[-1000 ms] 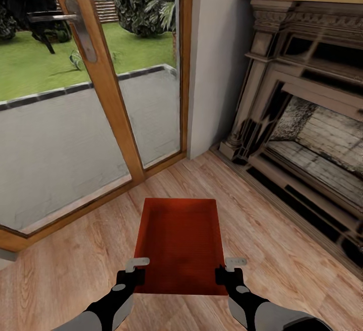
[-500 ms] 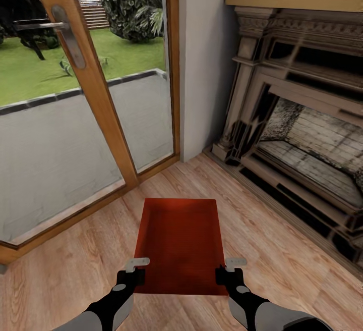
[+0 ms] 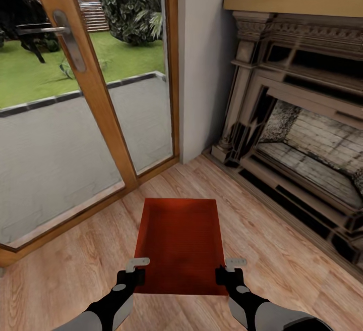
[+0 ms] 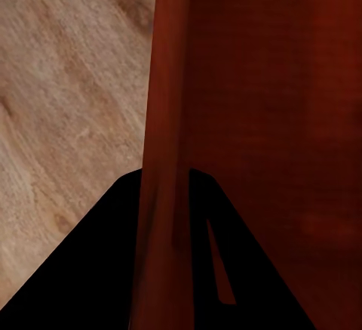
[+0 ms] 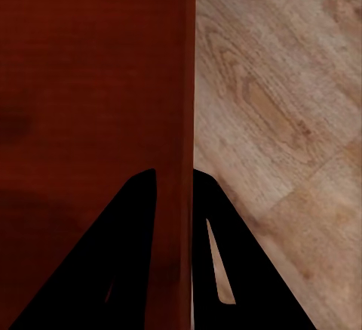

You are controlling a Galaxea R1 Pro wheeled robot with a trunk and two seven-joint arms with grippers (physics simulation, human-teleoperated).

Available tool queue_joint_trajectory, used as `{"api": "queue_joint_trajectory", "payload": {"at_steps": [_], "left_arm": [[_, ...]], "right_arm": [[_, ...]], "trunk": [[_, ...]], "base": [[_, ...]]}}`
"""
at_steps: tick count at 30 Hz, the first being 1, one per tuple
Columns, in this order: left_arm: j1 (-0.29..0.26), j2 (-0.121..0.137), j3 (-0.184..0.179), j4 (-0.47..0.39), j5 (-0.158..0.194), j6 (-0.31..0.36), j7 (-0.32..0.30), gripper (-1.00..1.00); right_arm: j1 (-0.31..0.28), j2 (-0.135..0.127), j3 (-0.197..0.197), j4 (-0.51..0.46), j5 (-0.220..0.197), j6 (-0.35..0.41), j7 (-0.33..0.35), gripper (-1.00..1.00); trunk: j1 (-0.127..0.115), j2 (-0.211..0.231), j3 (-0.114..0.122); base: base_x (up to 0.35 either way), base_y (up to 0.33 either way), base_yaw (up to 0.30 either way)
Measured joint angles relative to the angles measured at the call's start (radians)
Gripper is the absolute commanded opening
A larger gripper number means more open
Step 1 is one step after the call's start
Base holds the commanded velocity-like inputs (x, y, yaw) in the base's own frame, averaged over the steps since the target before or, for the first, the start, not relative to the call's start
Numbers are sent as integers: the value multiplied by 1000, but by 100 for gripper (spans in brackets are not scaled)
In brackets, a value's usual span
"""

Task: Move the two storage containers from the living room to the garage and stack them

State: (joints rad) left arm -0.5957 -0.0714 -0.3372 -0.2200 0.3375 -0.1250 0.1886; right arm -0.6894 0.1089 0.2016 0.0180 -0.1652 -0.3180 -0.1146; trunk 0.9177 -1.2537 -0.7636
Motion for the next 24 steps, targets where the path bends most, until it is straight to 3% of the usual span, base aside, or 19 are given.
{"api": "queue_joint_trajectory", "payload": {"at_steps": [24], "left_arm": [[-1, -3, 9, 21, 1, 3, -6, -100]], "right_arm": [[0, 0, 9, 1, -4, 25, 3, -100]], "trunk": [[0, 0, 39]], "base": [[0, 0, 0]]}}
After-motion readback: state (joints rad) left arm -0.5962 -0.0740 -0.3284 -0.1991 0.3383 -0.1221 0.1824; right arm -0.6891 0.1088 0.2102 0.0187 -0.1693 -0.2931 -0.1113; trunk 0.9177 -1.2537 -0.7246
